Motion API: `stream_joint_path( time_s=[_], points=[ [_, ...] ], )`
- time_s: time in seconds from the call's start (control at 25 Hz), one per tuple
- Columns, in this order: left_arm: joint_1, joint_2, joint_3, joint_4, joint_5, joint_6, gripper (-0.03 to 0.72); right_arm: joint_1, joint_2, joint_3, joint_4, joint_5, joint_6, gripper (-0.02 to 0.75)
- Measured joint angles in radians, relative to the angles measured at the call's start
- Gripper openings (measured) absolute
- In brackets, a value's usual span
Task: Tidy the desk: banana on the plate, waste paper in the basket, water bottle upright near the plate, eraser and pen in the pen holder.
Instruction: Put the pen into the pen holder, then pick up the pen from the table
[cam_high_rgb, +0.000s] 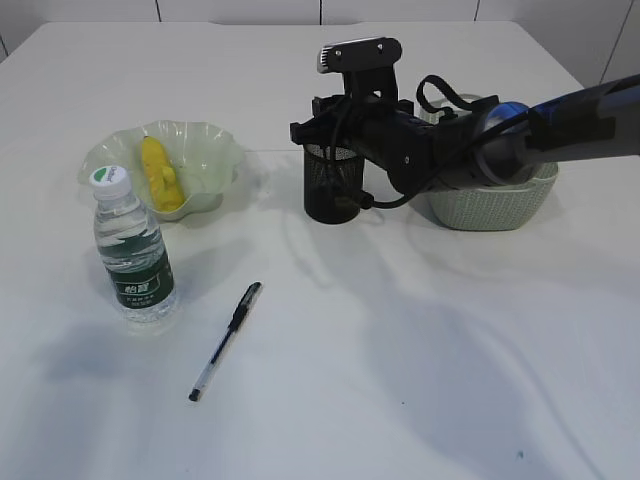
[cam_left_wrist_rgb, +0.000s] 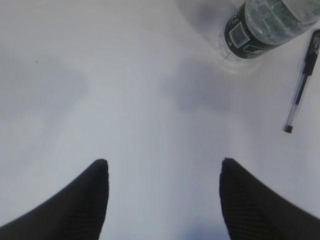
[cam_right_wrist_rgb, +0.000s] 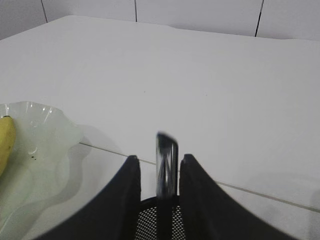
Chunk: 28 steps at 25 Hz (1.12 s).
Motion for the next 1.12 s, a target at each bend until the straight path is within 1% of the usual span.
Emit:
stream_joint_path(
  time_s=[0.28,0.48,0.64,1.12],
  points=[
    [0.0,0.0,0.0,0.0,0.0,0.0,0.491,0.0,-0.009,0.0,0.0,0.018,0.0,0.211],
    [0.0,0.0,0.0,0.0,0.0,0.0,0.489,0.0,-0.078,0.0,0.002,0.135,0.0,0.212],
    [0.0,0.0,0.0,0.0,0.0,0.0,0.489,0.0,-0.159,0.0,0.002,0.298,0.0,0.212],
    [0.0,0.0,0.0,0.0,0.0,0.0,0.489,0.0,-0.414,0.0,-0.002,0.901,0.008,0.223]
  ],
)
